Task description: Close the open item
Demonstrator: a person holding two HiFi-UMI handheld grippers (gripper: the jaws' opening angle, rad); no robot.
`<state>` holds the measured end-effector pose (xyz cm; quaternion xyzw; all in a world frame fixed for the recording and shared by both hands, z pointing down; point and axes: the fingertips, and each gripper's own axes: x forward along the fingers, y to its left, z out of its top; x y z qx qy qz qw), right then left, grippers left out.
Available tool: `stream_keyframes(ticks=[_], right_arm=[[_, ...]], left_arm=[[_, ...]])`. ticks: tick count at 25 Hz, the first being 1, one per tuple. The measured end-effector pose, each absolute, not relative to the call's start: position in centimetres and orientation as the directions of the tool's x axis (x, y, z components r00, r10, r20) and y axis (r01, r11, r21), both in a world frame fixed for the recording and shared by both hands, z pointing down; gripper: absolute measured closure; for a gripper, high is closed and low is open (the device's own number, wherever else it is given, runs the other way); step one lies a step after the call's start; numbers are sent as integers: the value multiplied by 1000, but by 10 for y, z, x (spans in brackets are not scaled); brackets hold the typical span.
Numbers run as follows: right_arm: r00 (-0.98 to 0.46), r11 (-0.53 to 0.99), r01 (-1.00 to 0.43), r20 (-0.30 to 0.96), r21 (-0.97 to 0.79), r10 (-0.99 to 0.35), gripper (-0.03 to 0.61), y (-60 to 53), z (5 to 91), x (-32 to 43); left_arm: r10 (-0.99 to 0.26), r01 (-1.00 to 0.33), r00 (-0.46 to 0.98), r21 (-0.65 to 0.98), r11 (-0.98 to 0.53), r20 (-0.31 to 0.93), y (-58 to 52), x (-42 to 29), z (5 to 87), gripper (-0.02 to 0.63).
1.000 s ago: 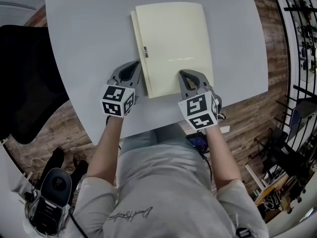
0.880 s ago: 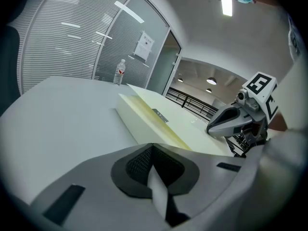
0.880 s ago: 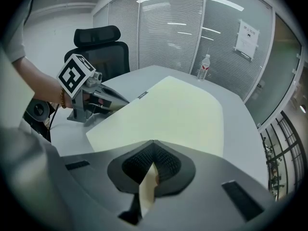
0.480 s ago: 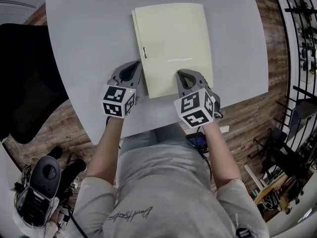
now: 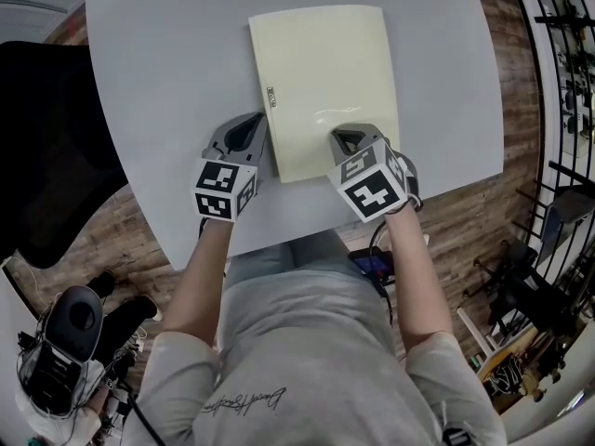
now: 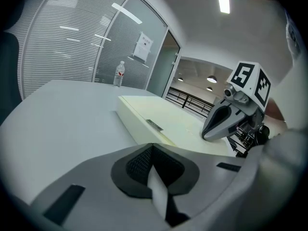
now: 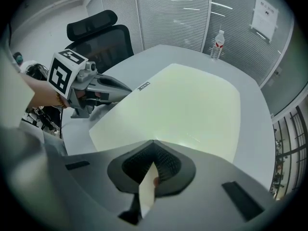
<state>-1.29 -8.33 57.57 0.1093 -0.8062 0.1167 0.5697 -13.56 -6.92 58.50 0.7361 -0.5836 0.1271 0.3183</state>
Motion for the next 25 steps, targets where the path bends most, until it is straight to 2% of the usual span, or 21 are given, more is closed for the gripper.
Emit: stream_keyframes(ticks=[19, 25], right_arm=[[-261, 962, -255, 965, -95, 26, 566, -79, 584, -17], [-271, 963, -254, 962, -90, 18, 566, -69, 580, 7]], left_arm=[[-775, -938, 294, 325, -121, 560, -68, -139, 588, 606], [-775, -940, 290, 318, -122, 561, -57, -115, 584, 606]])
